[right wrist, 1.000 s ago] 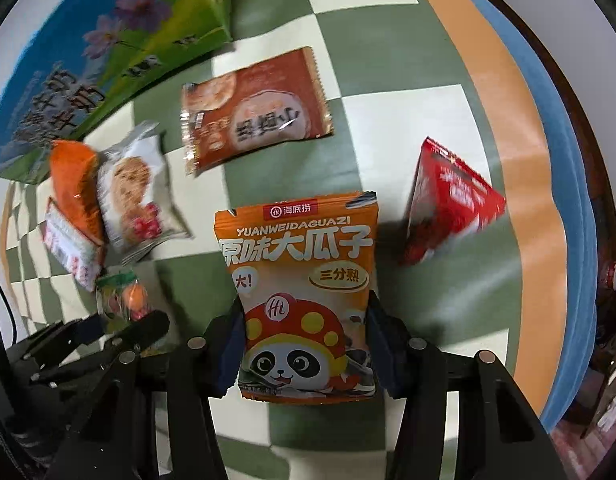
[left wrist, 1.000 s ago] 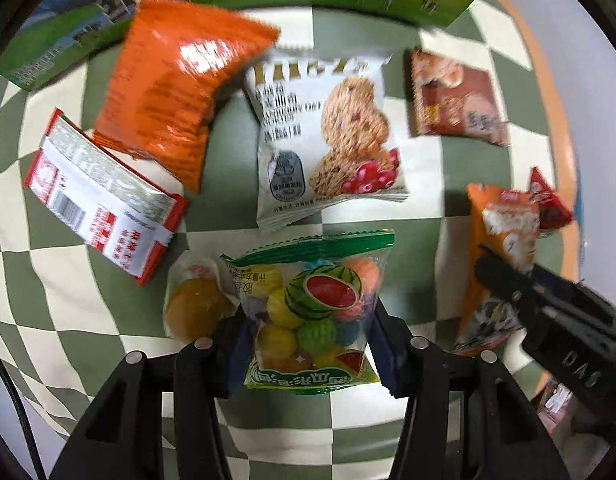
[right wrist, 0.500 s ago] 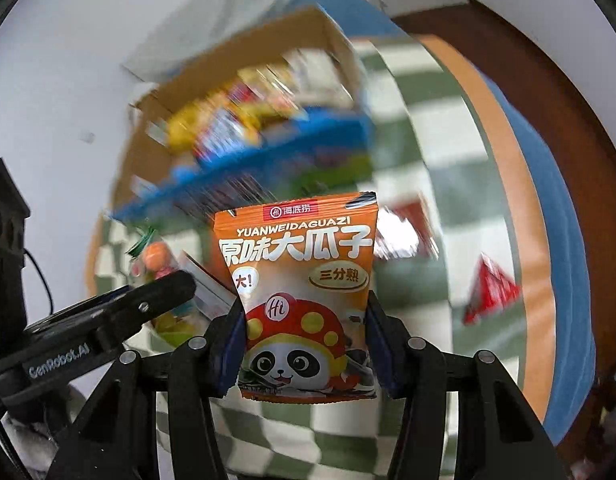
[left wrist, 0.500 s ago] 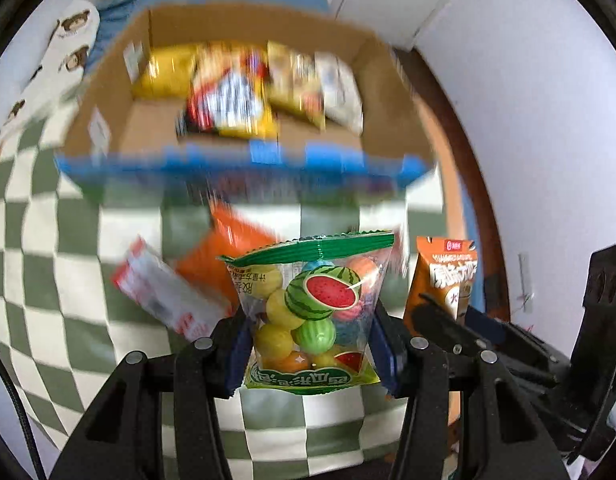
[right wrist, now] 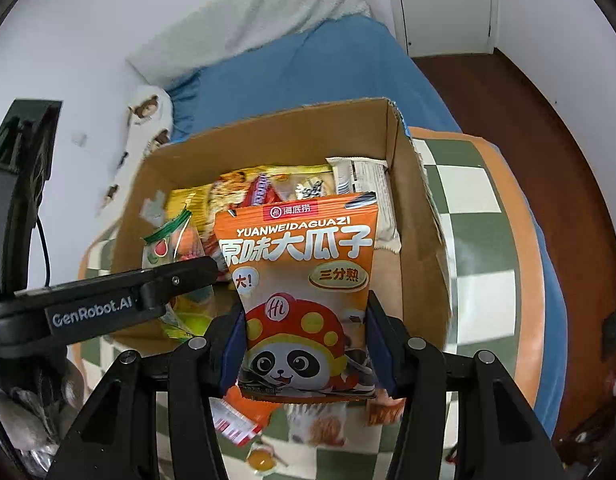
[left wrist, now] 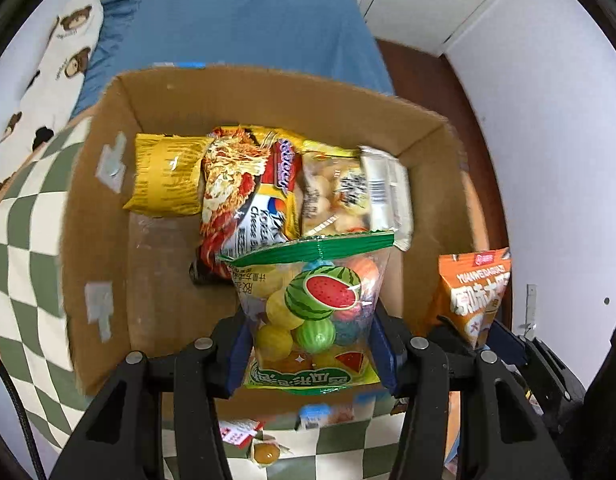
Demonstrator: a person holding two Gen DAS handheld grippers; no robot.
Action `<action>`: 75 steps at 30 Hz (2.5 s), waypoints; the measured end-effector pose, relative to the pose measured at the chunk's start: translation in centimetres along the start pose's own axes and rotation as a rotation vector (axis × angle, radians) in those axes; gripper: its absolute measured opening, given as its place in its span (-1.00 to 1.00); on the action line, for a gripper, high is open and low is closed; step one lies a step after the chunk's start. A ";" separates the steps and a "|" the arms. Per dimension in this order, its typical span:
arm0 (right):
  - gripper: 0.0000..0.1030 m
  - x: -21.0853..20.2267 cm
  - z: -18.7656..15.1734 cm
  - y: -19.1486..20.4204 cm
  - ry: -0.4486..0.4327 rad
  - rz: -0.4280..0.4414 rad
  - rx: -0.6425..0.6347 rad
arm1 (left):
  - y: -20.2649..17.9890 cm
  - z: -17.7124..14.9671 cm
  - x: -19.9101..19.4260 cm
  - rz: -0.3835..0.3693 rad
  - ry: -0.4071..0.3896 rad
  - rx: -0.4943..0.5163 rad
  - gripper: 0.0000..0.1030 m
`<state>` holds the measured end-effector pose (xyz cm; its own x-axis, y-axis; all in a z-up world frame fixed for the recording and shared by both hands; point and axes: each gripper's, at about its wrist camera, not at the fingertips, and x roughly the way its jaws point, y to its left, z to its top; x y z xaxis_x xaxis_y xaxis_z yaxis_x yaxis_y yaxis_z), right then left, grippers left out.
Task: Organize snacks
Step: 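Carry both bags into the box and open both tools, then grasp the red-white wafer pack with left tool while right tool grasps the Nitz cookie bag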
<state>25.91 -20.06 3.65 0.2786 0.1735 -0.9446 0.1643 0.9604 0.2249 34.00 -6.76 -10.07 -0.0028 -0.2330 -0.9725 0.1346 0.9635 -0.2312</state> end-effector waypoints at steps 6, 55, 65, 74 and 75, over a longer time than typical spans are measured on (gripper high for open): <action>0.08 4.9 1.9 -0.8 0.109 -0.042 -0.001 | 1.1 2.1 4.6 -0.009 0.107 -0.037 -0.05; 0.79 -8.8 -7.4 0.1 -0.193 -0.115 -0.026 | -1.2 -12.8 -9.6 0.179 -0.409 0.120 0.46; 0.79 -4.8 -12.7 -1.6 -0.047 -0.045 0.058 | 3.1 -16.5 -6.0 0.207 -0.296 0.012 0.46; 0.63 5.9 -16.5 -2.9 0.158 -0.013 0.141 | 10.3 -18.4 5.8 0.120 0.058 -0.212 0.46; 0.62 6.8 -16.7 -2.9 0.170 -0.013 0.147 | 11.2 -18.6 6.9 0.086 0.087 -0.267 0.46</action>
<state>11.53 -17.98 -7.42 0.1139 0.2078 -0.9715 0.3069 0.9227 0.2333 17.03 4.82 -19.91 -0.0887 -0.1481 -0.9850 -0.1274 0.9824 -0.1363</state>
